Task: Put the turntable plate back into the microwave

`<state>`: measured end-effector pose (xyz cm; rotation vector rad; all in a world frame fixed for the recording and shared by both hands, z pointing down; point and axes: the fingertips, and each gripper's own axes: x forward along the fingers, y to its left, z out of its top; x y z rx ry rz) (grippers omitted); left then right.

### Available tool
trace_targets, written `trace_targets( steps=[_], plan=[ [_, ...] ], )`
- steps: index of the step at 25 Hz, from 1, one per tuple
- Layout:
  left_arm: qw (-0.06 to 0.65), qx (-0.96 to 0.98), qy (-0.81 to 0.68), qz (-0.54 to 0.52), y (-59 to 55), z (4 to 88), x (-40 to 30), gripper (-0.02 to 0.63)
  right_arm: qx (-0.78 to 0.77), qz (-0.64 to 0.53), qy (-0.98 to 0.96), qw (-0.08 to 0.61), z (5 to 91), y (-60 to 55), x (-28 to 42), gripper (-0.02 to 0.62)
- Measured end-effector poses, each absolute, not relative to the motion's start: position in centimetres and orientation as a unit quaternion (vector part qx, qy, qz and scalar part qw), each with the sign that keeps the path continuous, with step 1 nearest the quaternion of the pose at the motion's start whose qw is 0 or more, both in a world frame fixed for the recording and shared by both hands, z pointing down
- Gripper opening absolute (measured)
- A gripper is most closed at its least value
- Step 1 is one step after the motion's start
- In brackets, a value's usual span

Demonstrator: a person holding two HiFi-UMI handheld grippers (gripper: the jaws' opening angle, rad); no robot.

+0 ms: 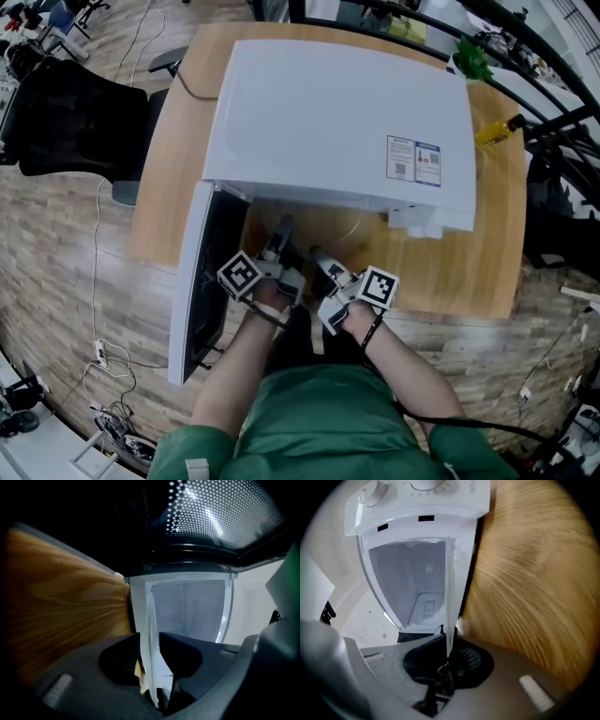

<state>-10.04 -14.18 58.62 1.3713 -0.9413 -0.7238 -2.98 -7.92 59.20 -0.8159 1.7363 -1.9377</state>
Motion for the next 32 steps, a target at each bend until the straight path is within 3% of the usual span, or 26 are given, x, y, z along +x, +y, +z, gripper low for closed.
trace_targets(
  steps=[8,18,22,27,32],
  plan=[
    [0.624,0.602,-0.396,-0.302,-11.5,57.3,-9.4,0.153,-0.303,-0.692,0.620,0.213,59.4,-9.0,-2.0,0.038],
    [0.639,0.598,-0.404,-0.266,-9.9,58.2,-8.6,0.051,-0.295,-0.684,0.636,0.201,59.2,-10.0,-1.6,0.040],
    [0.644,0.590,-0.408,-0.267,-10.3,58.4,-8.5,0.038,-0.299,-0.680,0.641,0.193,59.2,-10.4,-1.5,0.044],
    [0.644,0.585,-0.410,-0.275,-11.1,58.4,-8.5,0.037,-0.292,-0.667,0.656,0.199,58.2,-10.6,-1.7,0.126],
    [0.640,0.583,-0.412,-0.283,-12.5,58.3,-8.7,0.037,-0.303,-0.670,0.647,0.203,58.5,-10.0,-0.8,0.127]
  ],
)
